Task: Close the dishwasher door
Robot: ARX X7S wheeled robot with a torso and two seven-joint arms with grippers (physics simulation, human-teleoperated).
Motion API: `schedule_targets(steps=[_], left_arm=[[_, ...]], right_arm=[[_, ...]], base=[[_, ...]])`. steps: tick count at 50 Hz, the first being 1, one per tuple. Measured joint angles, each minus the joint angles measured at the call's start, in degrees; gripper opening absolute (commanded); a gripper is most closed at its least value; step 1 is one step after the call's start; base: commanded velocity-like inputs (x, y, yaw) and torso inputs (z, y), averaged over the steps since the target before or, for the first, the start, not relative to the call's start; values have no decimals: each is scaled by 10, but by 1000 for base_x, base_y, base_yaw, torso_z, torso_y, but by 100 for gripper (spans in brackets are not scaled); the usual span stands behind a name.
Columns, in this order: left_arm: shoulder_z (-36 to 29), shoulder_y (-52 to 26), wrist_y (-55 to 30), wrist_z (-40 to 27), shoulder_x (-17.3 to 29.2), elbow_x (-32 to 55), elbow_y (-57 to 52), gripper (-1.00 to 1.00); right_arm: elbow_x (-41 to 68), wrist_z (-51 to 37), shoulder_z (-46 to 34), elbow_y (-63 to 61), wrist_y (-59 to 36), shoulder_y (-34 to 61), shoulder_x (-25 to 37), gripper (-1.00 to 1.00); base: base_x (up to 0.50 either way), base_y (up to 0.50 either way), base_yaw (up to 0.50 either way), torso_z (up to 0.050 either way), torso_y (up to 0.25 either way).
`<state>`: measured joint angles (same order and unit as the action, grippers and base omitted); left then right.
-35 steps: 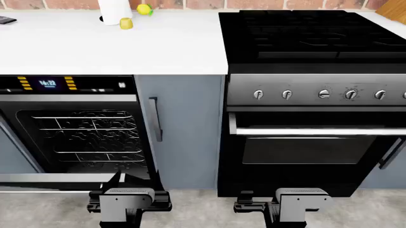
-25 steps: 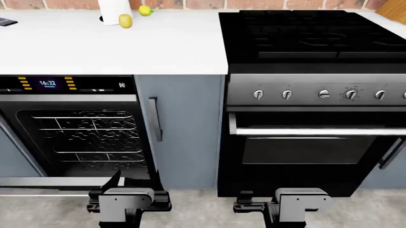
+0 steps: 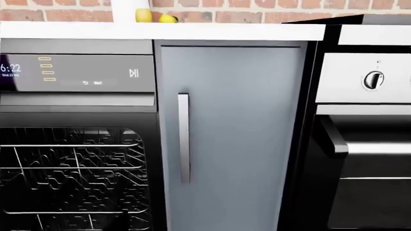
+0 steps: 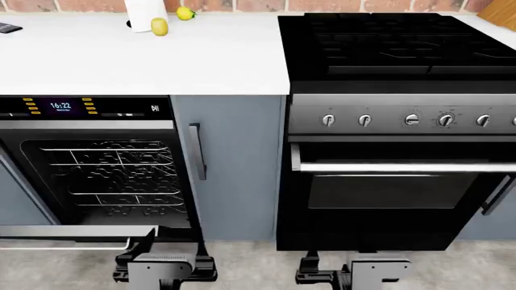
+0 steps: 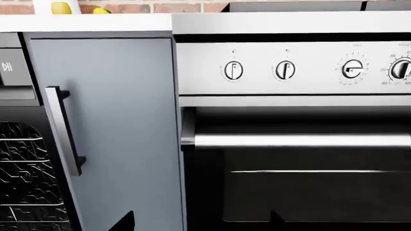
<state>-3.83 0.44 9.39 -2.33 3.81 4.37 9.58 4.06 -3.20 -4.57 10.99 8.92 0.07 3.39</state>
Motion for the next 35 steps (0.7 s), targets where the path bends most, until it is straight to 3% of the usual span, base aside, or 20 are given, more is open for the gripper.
schedule_targets(steps=[4, 9, 15, 23, 35], left_arm=[[4, -23, 85, 21, -3, 14, 93, 100], [24, -69, 241, 67, -11, 34, 296, 100], [60, -97, 353, 105, -18, 33, 458, 100], [111, -114, 428, 133, -25, 10, 566, 100], [150, -118, 476, 130, -26, -25, 628, 100]], right_arm=[[-4, 0, -6, 81, 76, 15, -3, 100], [-11, 3, -15, 280, 239, 58, -12, 100], [-17, 2, -21, 443, 359, 84, -18, 100], [-27, -3, -25, 551, 442, 99, -22, 100], [-39, -24, -39, 613, 484, 97, -18, 100]], base=[[0, 0, 0, 0, 0], [0, 0, 0, 0, 0], [0, 0, 0, 0, 0], [0, 0, 0, 0, 0], [0, 0, 0, 0, 0]])
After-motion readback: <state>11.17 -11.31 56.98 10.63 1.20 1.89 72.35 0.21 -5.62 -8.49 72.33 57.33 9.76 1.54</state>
